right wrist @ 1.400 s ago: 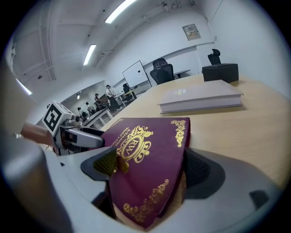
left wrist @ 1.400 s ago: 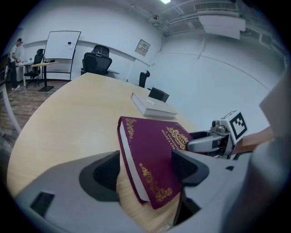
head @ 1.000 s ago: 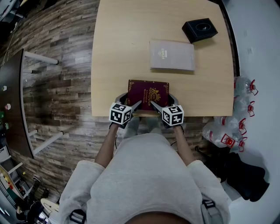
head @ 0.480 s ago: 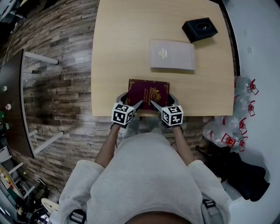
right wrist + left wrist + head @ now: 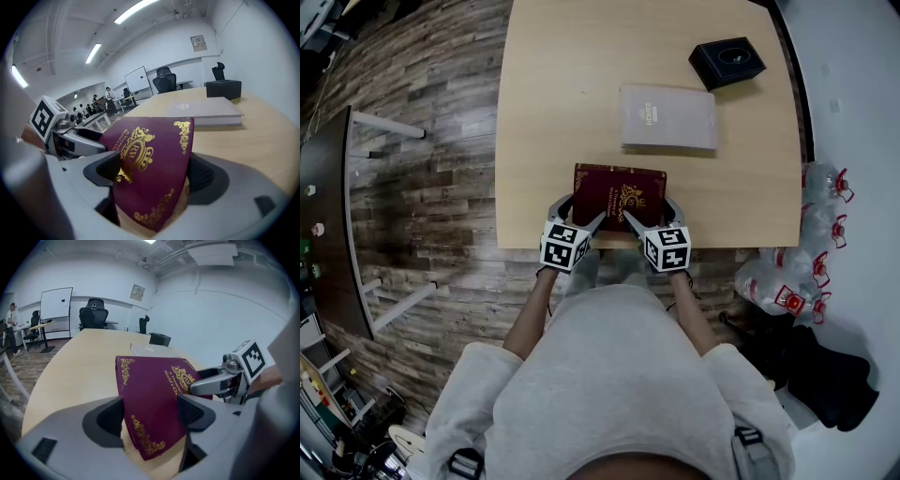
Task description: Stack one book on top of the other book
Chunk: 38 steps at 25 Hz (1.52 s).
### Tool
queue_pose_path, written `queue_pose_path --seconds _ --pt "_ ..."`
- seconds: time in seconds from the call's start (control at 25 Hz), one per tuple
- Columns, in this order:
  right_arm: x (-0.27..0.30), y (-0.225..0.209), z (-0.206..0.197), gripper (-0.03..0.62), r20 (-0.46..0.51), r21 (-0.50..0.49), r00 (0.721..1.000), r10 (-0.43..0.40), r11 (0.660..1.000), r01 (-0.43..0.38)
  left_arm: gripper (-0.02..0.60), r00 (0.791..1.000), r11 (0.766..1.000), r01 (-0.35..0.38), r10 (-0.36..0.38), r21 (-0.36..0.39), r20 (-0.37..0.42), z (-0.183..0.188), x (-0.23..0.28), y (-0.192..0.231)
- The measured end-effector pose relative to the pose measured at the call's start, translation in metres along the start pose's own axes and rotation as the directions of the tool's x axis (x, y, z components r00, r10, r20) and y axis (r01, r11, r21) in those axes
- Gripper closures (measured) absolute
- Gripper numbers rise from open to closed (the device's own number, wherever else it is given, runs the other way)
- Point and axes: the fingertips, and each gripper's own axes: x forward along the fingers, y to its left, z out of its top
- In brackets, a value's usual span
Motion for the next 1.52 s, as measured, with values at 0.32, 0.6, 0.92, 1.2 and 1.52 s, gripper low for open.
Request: queue_pose_path --seconds 0.32,0.6,0.92,1.2,1.52 --pt "-0.007 -0.003 0.033 0.158 0.074 -0.039 0.997 -0.025 0.999 0.028 0.222 0.998 1.0 -0.014 0.013 0.019 0.058 0.029 -0.005 0.0" --pt "-0.015 -0.008 0.065 0.16 0.13 -0.076 0.99 -0.052 0.995 0.062 0.222 0.994 1.0 -0.02 0.017 0.024 0.109 0.059 -0.007 0.0" --pt "-0.019 -0.022 0.101 0.161 0.192 -0.076 0.979 -0.075 0.993 0.091 0.224 0.988 0.998 -0.015 0.006 0.056 0.153 0.099 -0.001 0.0" --pt "-0.019 -0.042 0.13 0.161 0.229 -0.069 0.969 -0.095 0.991 0.113 0.225 0.983 0.997 -0.007 -0.008 0.078 0.182 0.135 0.013 -0.001" --pt "-0.017 -0.063 0.158 0.162 0.266 -0.05 0.956 -0.122 0.989 0.14 0.232 0.978 0.996 0.008 -0.026 0.088 0.208 0.173 0.029 0.0"
